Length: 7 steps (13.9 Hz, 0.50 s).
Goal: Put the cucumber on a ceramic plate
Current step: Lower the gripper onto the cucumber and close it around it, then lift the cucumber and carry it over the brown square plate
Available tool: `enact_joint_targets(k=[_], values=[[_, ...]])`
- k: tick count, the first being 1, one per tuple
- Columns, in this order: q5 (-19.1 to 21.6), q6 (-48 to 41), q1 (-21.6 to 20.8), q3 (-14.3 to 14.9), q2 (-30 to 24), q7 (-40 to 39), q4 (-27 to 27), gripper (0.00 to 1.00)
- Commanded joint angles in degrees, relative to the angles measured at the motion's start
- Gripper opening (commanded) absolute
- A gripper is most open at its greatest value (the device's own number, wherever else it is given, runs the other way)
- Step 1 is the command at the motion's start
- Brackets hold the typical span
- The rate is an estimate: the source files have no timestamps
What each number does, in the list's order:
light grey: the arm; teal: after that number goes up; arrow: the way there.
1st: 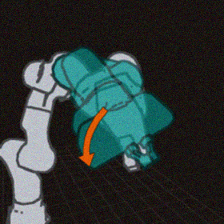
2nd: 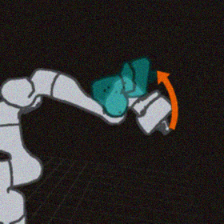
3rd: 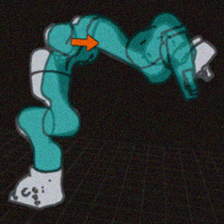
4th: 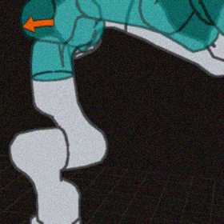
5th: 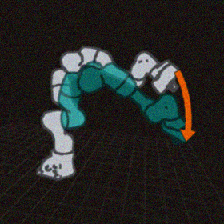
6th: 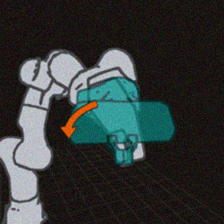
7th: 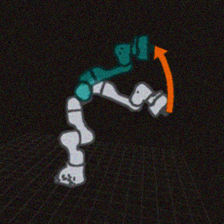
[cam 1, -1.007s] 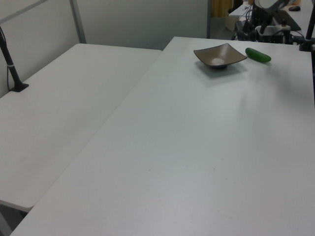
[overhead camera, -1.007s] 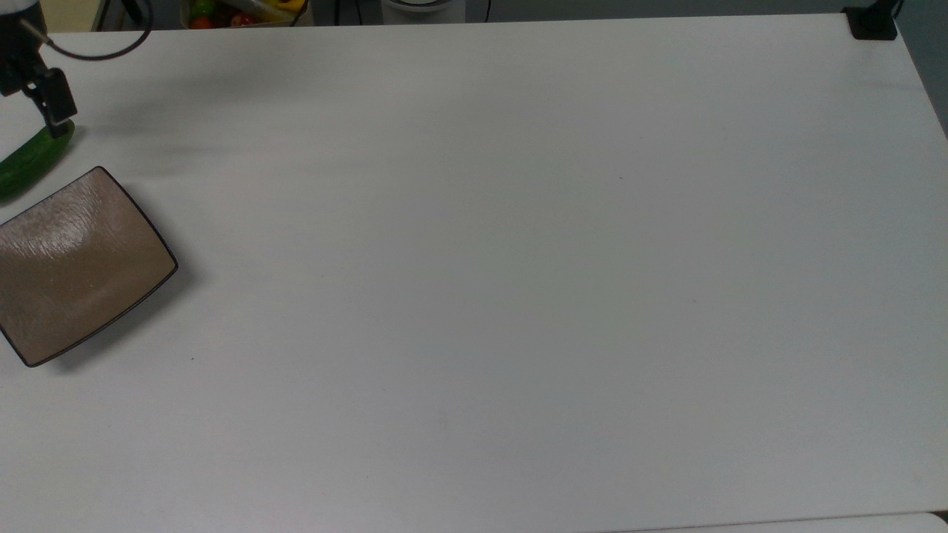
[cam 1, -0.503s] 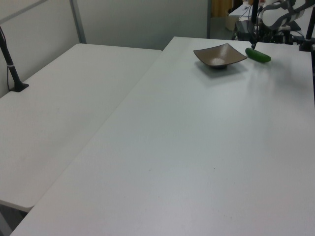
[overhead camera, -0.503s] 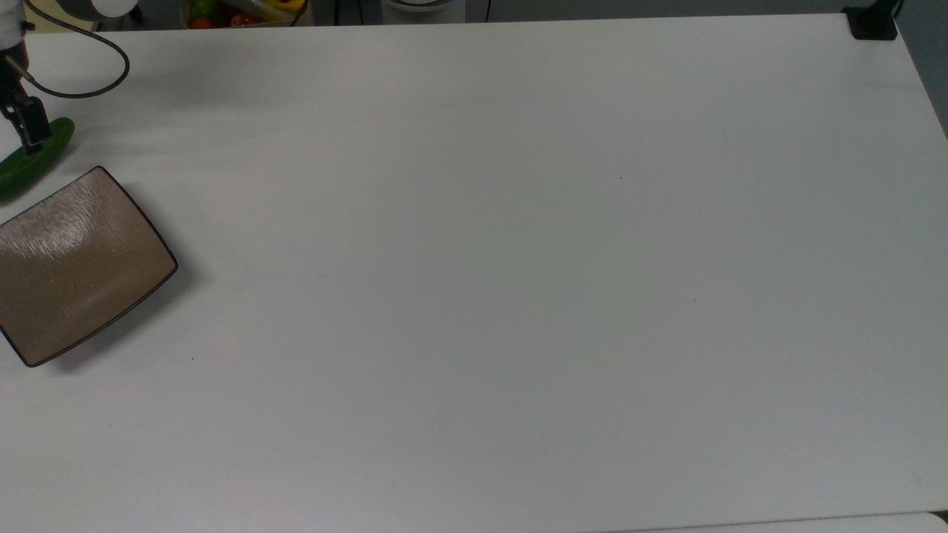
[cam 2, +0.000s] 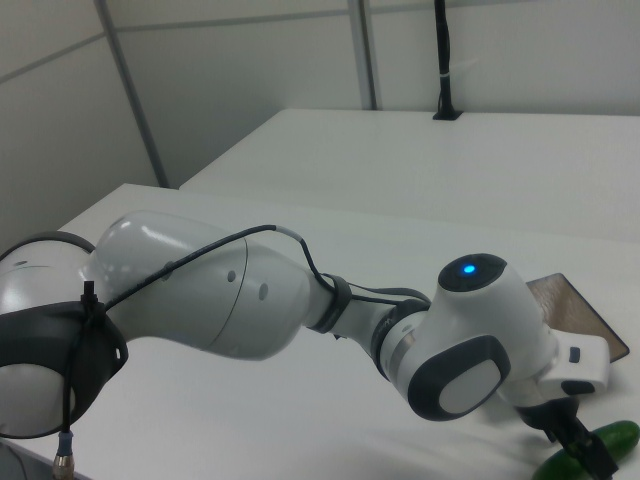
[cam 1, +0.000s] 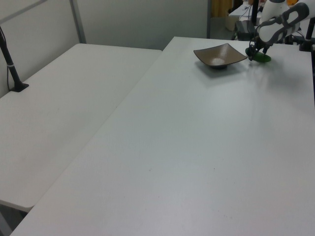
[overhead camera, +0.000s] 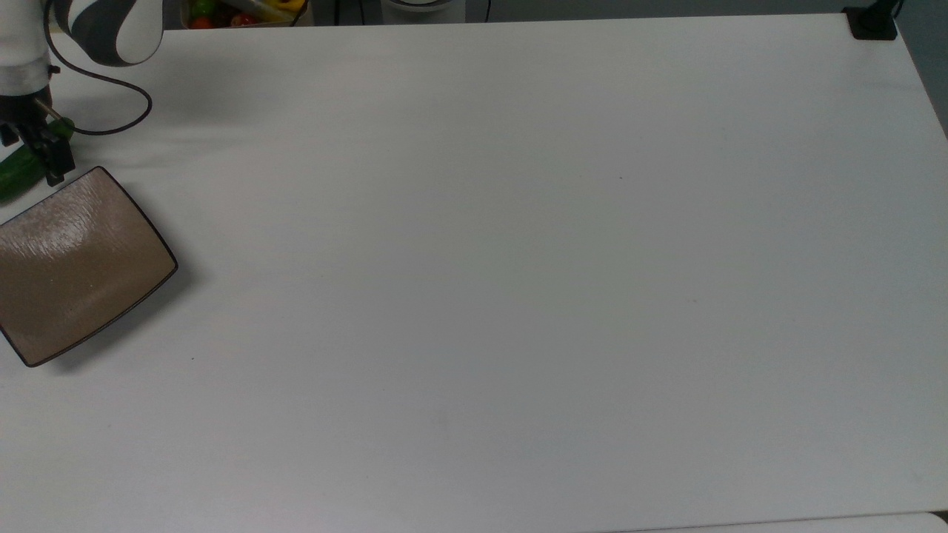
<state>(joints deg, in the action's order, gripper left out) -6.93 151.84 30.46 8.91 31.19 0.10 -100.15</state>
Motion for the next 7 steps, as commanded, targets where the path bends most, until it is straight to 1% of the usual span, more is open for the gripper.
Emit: enact_joint_targets(k=[1, 2, 3, 4, 5, 7], values=[[-1.8, 1.1, 0.2, 0.0, -0.1, -1.1, -0.2, 0.79], [-1.9, 1.1, 0.4, 0.0, -0.2, -1.7, -0.1, 0.58], [-1.8, 0.9, 0.5, 0.0, -0.3, -4.5, -0.2, 0.40], [-1.7, 0.7, 0.7, 0.0, -0.4, -5.8, -0.2, 0.32], [-1.7, 0.6, 0.7, 0.0, -0.5, -6.0, -0.2, 0.29], [-1.6, 0.6, 0.7, 0.0, -0.5, -5.9, -0.2, 0.29]])
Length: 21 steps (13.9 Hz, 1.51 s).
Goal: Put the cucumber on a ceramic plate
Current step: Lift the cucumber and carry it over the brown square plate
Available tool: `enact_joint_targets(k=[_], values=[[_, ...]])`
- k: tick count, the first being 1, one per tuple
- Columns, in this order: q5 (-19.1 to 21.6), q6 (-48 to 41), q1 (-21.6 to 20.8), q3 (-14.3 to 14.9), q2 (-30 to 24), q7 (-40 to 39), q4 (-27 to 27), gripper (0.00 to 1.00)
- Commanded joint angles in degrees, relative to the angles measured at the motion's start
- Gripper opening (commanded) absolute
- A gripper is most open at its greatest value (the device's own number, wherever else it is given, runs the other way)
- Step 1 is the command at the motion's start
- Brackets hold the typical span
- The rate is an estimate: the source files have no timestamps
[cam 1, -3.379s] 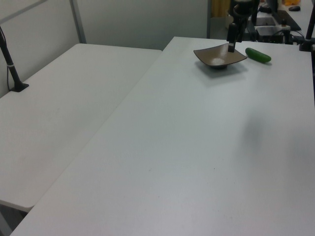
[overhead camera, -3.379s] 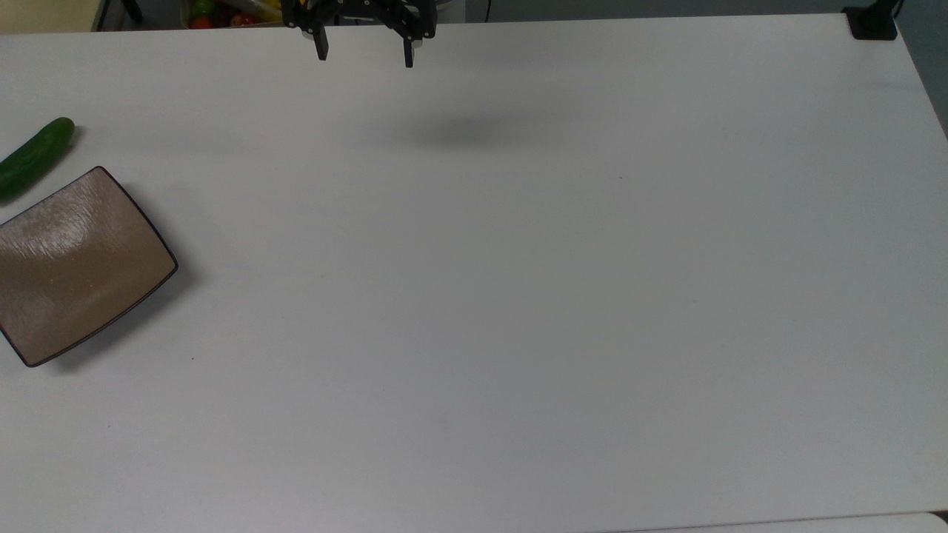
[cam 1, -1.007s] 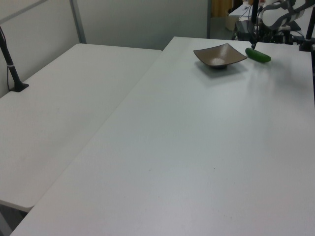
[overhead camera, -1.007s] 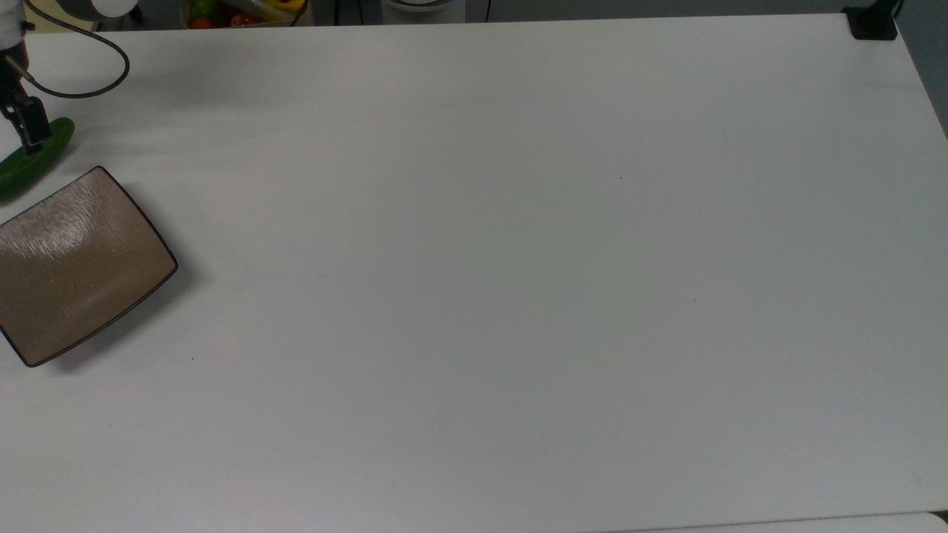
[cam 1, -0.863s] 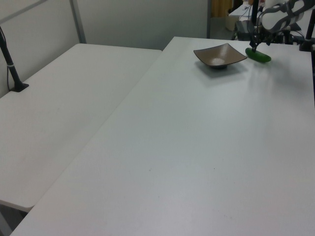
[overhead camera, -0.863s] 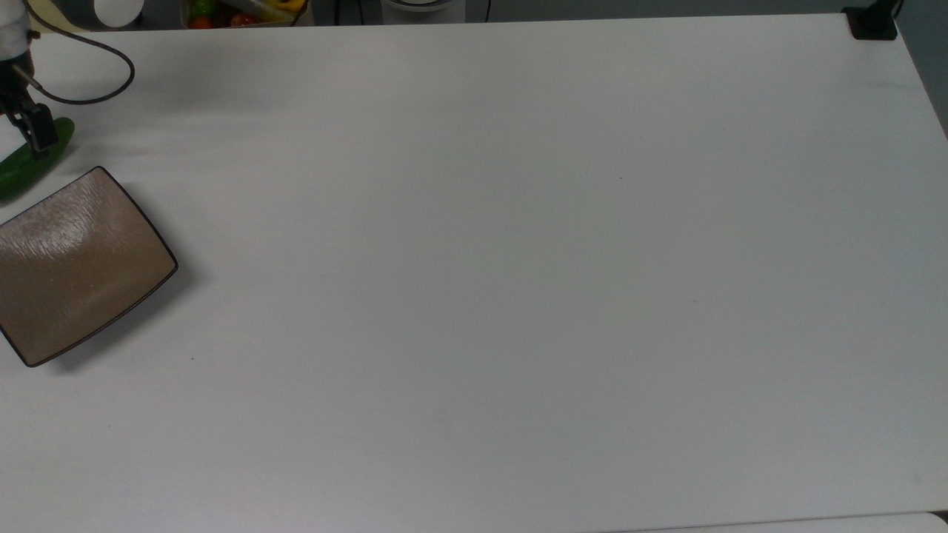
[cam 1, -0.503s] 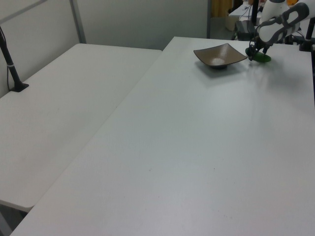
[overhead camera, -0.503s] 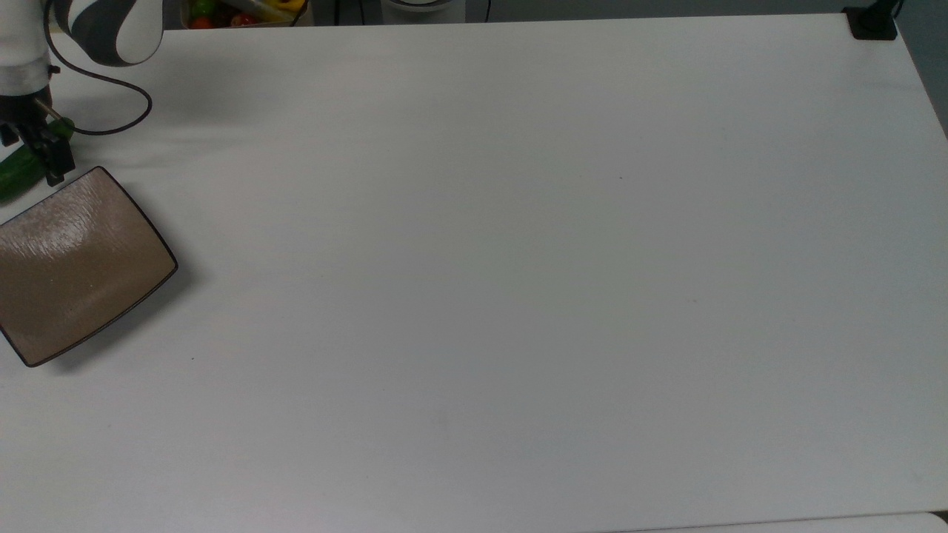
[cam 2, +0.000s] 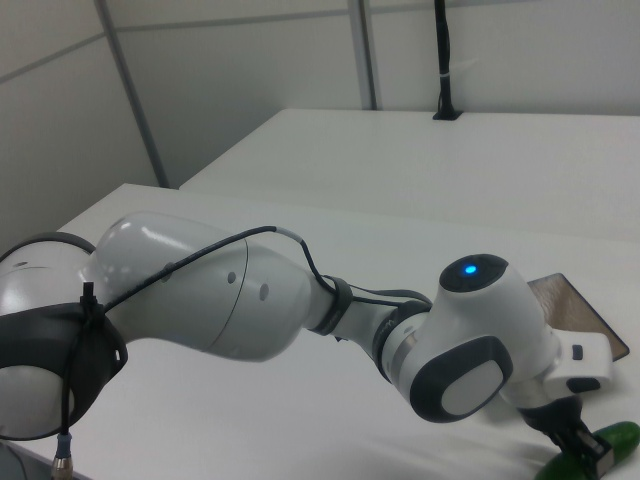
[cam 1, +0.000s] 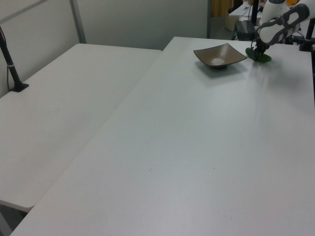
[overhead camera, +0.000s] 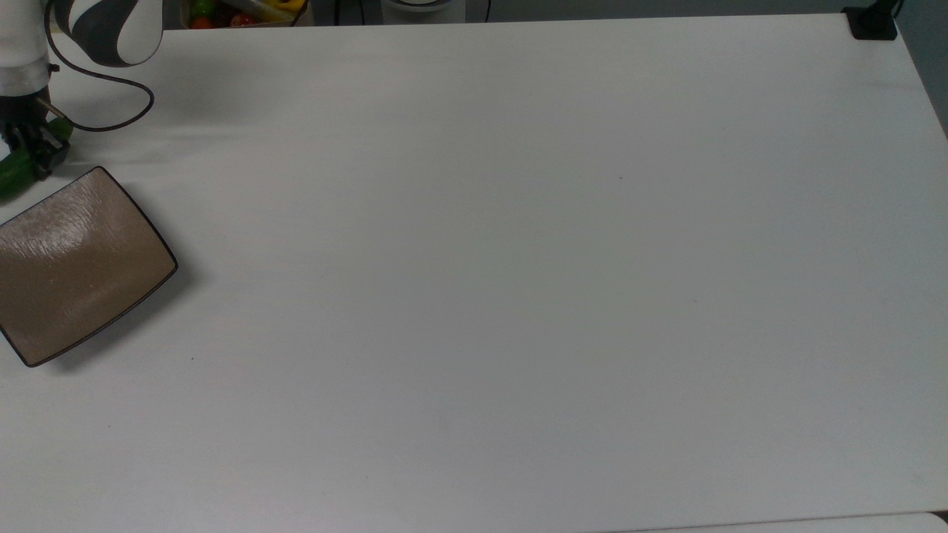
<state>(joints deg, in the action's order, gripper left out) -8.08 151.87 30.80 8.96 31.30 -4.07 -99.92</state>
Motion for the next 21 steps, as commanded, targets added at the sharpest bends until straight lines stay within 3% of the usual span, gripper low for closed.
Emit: enact_joint_targets(k=[1, 6, 10, 12, 17, 21], values=[[-0.4, 0.6, 0.3, -0.1, -0.7, -1.7, -0.5, 0.29], [1.4, 0.4, 1.0, -0.2, -3.2, -1.3, 0.4, 0.29], [11.5, 0.3, 0.1, -0.6, -4.3, -1.2, 3.2, 0.29], [14.3, 0.4, -0.6, -1.7, -4.1, -1.0, 5.2, 0.29], [14.3, 1.0, -1.4, -6.4, -3.4, 3.5, 6.1, 0.29], [13.6, 1.1, -2.9, -8.1, -3.3, 6.2, 6.1, 0.32]])
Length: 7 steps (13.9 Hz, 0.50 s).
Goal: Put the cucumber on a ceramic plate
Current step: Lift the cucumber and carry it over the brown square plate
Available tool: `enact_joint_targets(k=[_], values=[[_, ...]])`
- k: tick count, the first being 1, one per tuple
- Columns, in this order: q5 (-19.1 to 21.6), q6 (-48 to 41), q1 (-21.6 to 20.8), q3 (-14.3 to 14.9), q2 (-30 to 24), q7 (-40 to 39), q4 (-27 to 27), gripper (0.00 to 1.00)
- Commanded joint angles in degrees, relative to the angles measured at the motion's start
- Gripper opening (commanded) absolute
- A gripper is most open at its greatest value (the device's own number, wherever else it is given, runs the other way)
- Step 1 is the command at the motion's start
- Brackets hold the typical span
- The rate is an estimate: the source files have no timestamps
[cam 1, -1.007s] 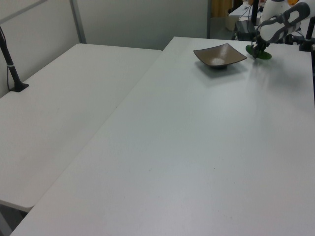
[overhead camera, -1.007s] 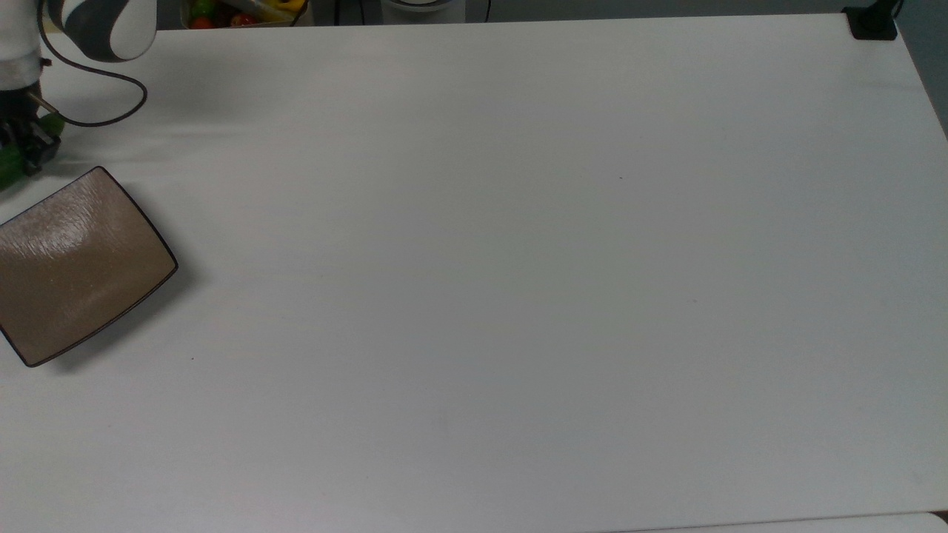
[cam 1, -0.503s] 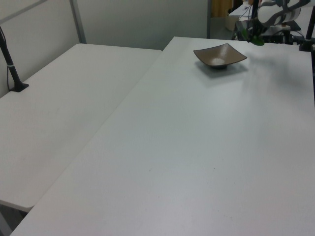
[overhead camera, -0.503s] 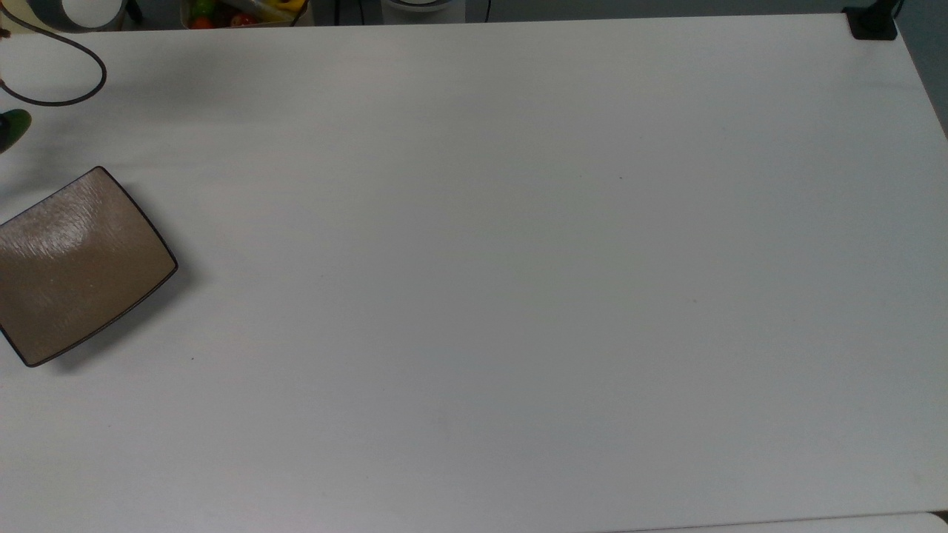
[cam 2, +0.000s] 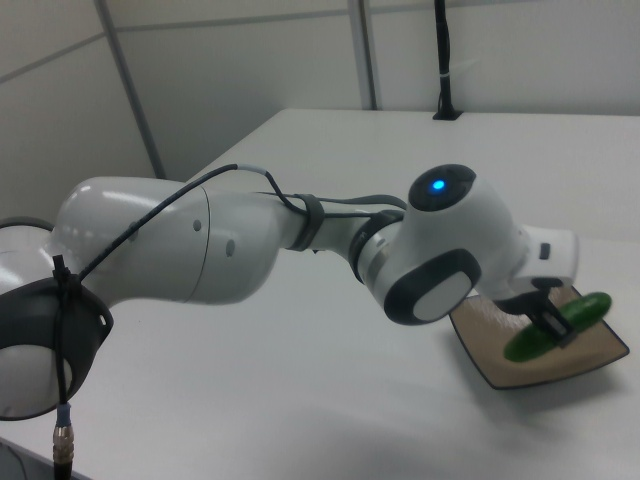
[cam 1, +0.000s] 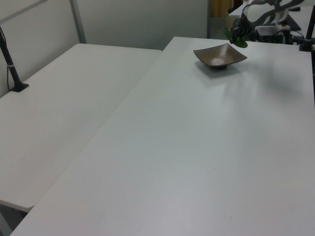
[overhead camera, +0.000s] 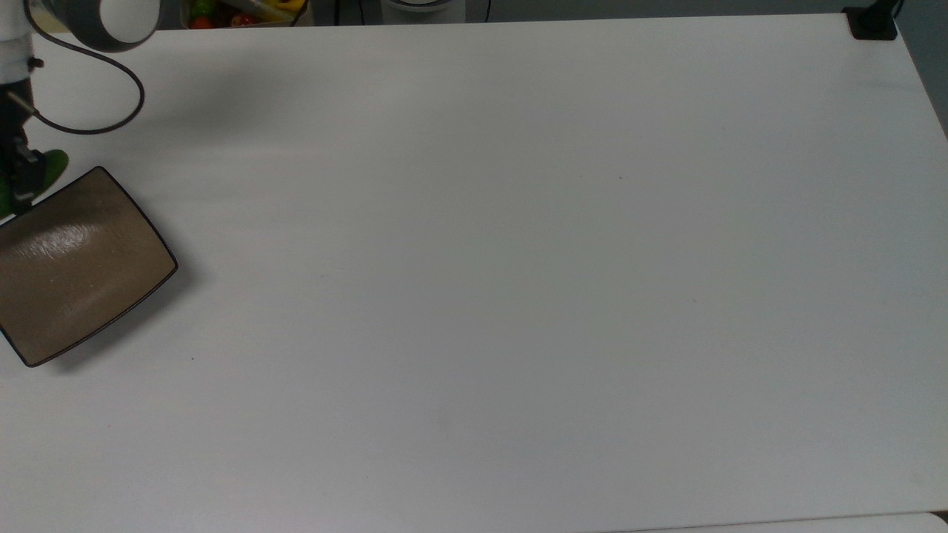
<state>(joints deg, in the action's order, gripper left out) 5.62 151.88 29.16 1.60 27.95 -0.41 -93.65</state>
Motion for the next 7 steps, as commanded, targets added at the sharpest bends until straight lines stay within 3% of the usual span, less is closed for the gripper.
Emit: enact_joint_targets(k=[1, 2, 4, 5, 6, 7], values=[[0.1, 1.0, -1.6, -0.8, 0.6, 2.7, -0.1, 0.32], [-0.1, 1.0, -1.6, -0.8, 1.0, 2.7, -0.1, 0.33], [-0.1, 1.0, -2.6, -0.8, 1.8, 2.7, -0.1, 0.48], [-0.1, 1.0, -2.6, -0.9, 1.8, 2.7, -0.1, 0.57], [-0.1, 1.0, -2.6, -0.9, 1.8, 2.7, -0.1, 0.74], [-0.1, 1.0, -2.6, -0.8, 1.8, 2.9, -0.1, 0.81]])
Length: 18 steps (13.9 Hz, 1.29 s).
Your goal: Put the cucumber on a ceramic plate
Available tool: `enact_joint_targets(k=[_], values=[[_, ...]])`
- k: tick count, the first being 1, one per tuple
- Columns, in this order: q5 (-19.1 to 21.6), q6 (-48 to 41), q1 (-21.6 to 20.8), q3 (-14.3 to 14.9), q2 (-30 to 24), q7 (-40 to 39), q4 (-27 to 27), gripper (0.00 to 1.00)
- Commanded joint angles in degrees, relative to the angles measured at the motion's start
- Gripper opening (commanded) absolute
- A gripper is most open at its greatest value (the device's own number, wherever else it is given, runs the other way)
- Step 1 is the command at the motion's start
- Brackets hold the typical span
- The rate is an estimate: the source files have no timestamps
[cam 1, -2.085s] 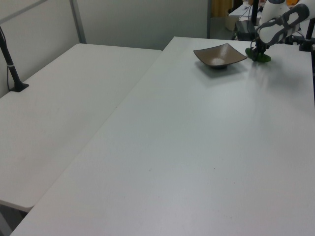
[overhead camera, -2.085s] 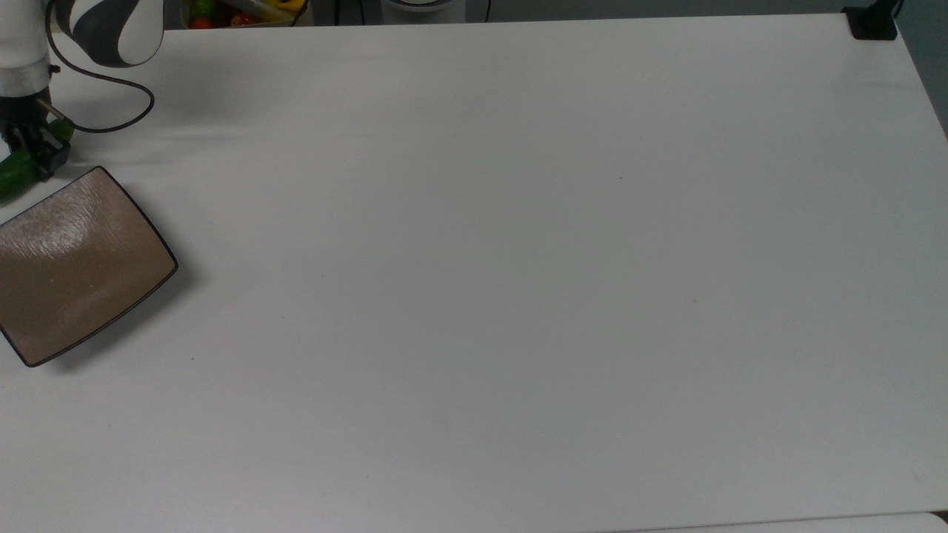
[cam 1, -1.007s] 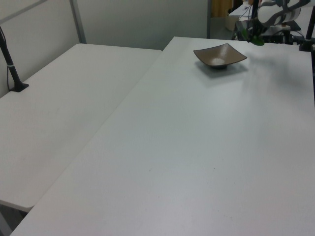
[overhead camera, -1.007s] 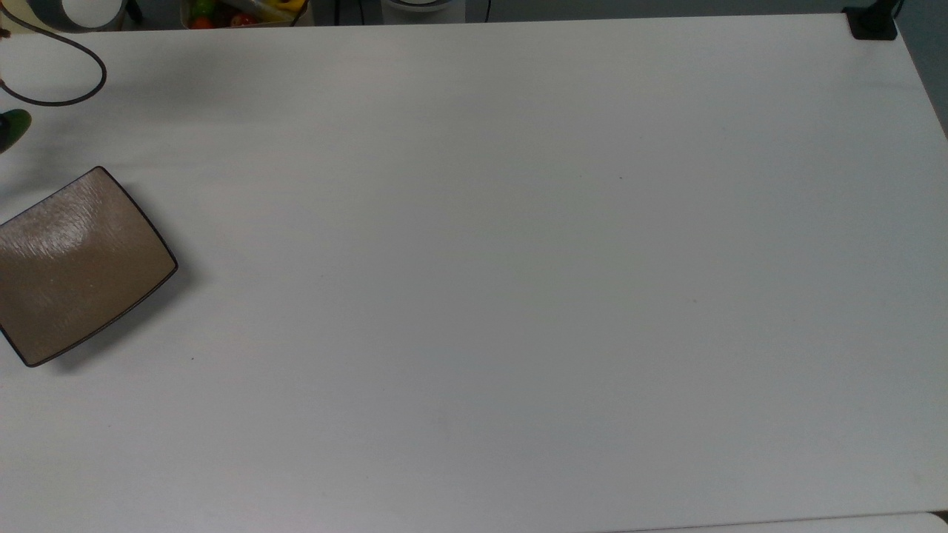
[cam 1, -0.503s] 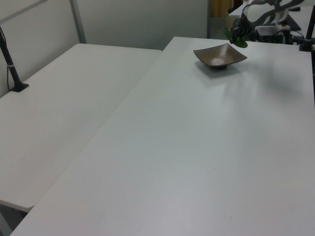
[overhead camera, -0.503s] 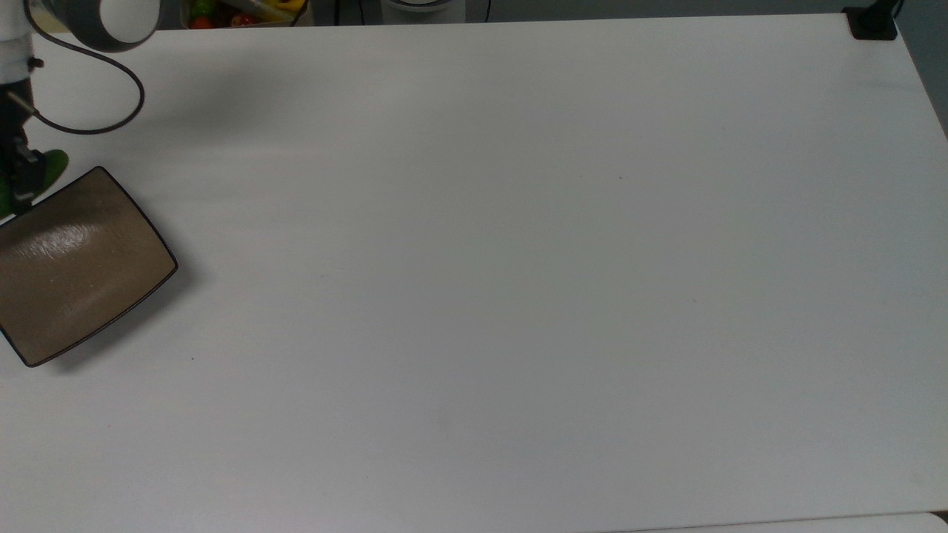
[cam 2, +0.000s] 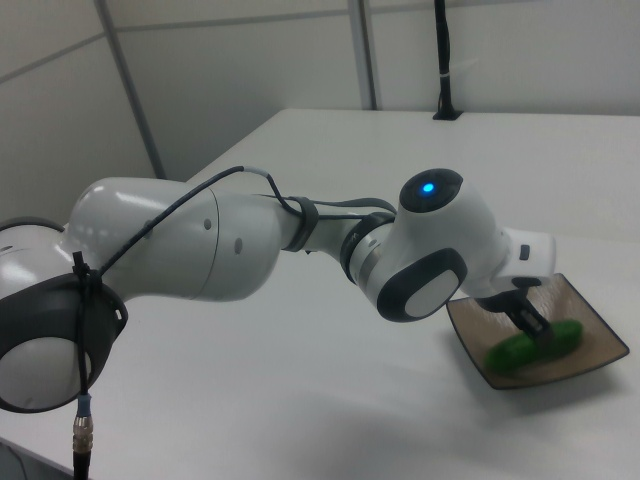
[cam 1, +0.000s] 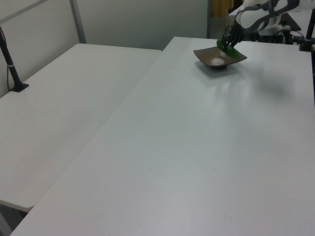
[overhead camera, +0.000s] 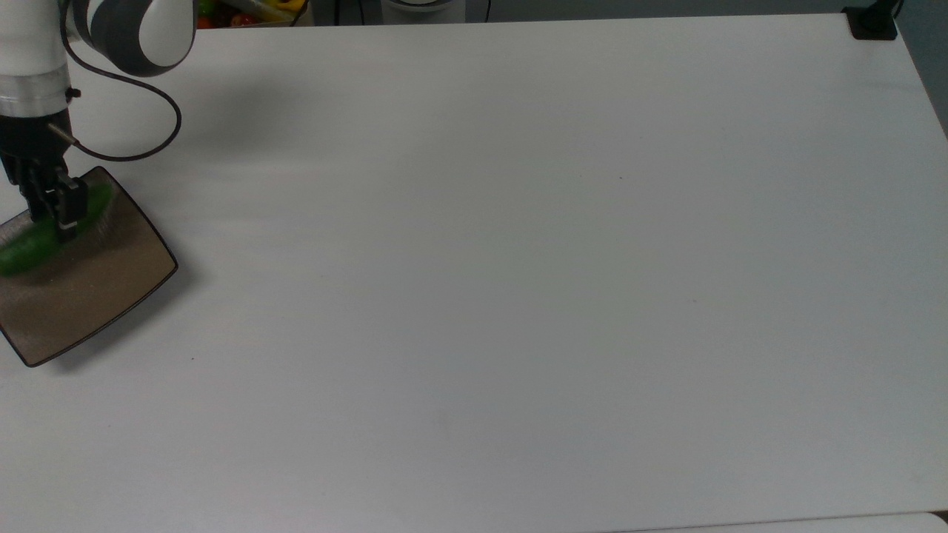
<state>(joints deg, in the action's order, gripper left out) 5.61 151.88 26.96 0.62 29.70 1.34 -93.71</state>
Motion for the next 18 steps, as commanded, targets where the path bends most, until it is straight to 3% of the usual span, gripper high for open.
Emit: enact_joint_targets(k=[1, 5, 8, 11, 18], values=[[0.1, 1.1, -0.4, 0.2, 0.1, 1.2, -0.1, 0.85], [0.1, 1.1, -0.4, 0.2, 0.1, 1.9, -0.1, 0.87], [0.2, 0.9, -0.5, 0.1, -0.3, 1.9, -0.1, 0.99], [0.1, -0.4, -1.5, 0.2, -2.7, 1.8, -0.5, 1.00], [-1.3, -32.8, -3.8, 0.1, -15.1, 1.4, -0.1, 1.00]])
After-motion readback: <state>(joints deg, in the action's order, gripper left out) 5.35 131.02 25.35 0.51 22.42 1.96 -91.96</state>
